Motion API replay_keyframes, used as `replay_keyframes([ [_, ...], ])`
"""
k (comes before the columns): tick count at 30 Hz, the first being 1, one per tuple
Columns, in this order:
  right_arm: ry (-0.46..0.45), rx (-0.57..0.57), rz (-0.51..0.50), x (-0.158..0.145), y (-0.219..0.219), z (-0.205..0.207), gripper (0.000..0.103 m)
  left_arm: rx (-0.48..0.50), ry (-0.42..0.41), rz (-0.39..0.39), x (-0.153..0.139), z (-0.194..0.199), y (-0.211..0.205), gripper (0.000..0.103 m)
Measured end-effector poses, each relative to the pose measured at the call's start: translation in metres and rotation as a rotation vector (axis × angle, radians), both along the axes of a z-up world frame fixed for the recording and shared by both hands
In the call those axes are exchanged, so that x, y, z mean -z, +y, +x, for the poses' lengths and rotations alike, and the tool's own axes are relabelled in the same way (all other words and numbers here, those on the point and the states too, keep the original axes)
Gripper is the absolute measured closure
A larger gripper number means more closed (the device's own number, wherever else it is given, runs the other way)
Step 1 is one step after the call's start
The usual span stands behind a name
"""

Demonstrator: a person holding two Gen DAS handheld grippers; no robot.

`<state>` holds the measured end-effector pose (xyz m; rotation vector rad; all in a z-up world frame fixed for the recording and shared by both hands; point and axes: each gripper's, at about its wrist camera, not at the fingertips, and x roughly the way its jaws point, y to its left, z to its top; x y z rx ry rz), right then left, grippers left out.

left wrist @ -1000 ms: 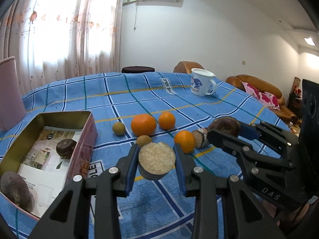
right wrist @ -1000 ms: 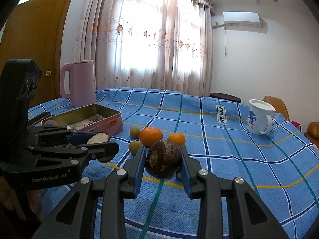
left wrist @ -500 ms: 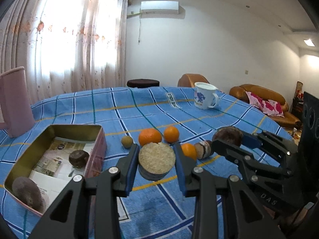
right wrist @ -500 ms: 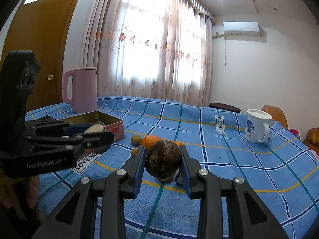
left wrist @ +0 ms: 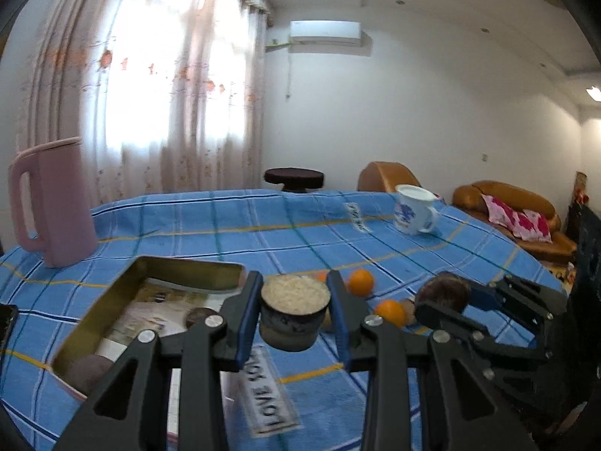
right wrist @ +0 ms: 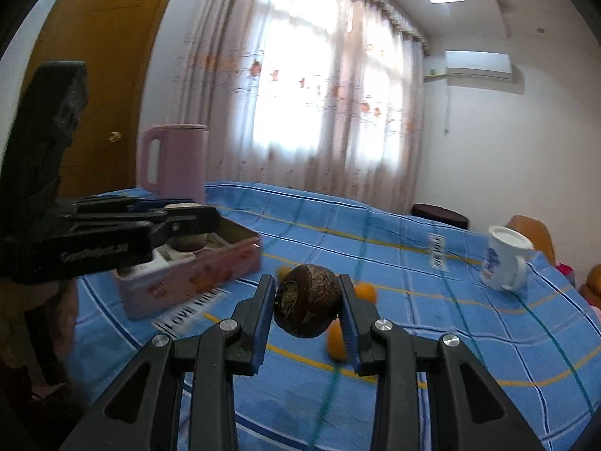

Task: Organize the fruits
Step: 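Carry the jar and brown fruit into the pink tin and release them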

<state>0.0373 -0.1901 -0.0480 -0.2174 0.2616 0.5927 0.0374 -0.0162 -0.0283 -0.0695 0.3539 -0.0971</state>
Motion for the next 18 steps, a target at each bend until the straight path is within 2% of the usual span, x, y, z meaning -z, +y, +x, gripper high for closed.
replay_keyframes([
  [7,0.099,-0.112,0.014,-0.015,0.043,0.026,0.068,-0.111,0.044,-0.033,-0.008,0.014,0.064,0.067],
  [12,0.152,-0.185,0.007,-0.017,0.082,0.041,0.068,-0.143,0.095,-0.040,-0.004,0.027,0.097,0.067],
  [18,0.194,-0.250,-0.067,-0.009,0.138,0.050,0.068,-0.170,0.180,-0.080,0.009,0.045,0.133,0.067],
])
